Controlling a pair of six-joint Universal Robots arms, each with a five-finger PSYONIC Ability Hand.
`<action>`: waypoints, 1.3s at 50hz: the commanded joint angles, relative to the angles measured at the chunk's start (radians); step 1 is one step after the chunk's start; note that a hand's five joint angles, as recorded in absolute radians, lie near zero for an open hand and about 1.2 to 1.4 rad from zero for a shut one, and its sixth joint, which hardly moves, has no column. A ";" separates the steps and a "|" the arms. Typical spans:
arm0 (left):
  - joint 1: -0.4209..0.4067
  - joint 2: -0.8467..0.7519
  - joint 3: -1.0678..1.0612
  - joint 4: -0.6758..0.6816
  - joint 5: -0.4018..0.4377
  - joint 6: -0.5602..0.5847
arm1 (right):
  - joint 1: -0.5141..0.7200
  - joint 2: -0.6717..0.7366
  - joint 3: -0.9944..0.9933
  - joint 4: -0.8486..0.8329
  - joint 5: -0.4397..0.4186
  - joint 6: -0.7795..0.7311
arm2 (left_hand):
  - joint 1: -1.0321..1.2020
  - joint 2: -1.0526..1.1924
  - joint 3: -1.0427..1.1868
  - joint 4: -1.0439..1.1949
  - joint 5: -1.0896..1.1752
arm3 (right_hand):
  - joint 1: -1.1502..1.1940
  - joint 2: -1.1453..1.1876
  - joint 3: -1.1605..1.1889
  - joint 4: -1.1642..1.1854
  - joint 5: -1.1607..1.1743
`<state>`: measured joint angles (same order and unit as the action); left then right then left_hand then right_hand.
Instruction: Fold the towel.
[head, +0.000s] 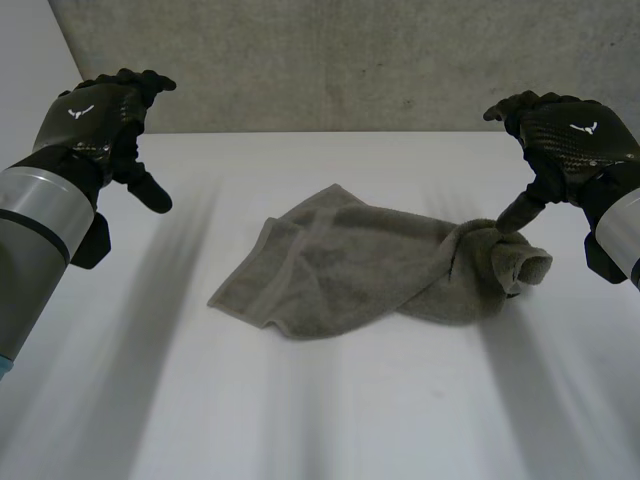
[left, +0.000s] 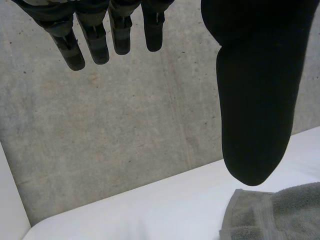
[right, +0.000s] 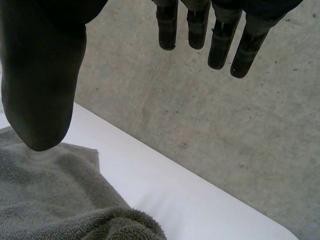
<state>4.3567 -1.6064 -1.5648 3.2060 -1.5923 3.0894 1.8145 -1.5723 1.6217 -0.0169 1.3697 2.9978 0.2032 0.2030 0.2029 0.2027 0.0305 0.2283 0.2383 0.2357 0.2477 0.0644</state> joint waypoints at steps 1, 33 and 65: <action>-0.003 0.000 0.000 -0.002 0.002 0.002 | 0.000 0.000 0.000 0.000 0.000 0.000 | 0.142 0.143 0.143 0.143 0.141 | 0.077 0.067 0.069 0.057 0.066; -0.175 -0.446 0.109 0.002 0.110 0.226 | 0.023 0.218 0.009 -0.026 0.031 -0.297 | 0.002 0.002 0.002 0.002 0.000 | -0.054 -0.064 -0.061 -0.073 -0.064; -0.250 -0.690 0.287 0.029 0.126 0.359 | 0.023 0.436 -0.026 -0.272 0.183 -0.510 | 1.193 1.193 1.193 1.194 1.191 | 1.168 1.158 1.161 1.149 1.157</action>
<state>4.1186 -2.3069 -1.2947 3.2345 -1.4596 3.4494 1.8398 -1.1169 1.6240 -0.3058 1.5584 2.4728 1.1158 1.1222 1.1204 1.1158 0.7658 1.3063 1.2891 1.3329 1.3260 1.1409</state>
